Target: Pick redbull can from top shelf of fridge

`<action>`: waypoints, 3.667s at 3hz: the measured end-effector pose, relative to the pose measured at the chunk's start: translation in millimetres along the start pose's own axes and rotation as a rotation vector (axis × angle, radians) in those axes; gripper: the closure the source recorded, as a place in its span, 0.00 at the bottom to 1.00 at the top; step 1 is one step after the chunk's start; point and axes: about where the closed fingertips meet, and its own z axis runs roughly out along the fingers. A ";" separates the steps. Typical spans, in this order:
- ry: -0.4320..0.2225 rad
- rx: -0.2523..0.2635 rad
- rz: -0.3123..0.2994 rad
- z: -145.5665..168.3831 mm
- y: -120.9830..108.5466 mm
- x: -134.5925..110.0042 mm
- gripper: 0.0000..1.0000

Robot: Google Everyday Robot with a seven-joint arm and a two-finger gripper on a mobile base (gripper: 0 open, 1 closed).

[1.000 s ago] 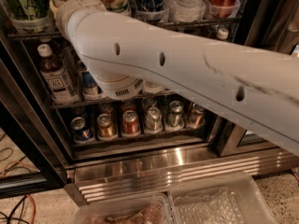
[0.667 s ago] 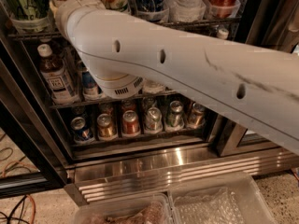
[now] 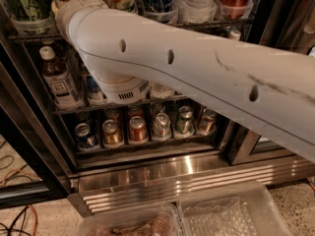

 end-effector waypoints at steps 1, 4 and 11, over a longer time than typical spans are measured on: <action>0.006 -0.003 0.002 0.2 1.1 0.2 1.00; -0.013 -0.073 -0.068 -2.7 9.5 -18.8 1.00; -0.110 -0.156 -0.228 -44.1 21.2 -88.4 1.00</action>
Offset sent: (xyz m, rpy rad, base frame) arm -0.0002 0.0075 -0.0335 -0.0387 0.0595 0.0453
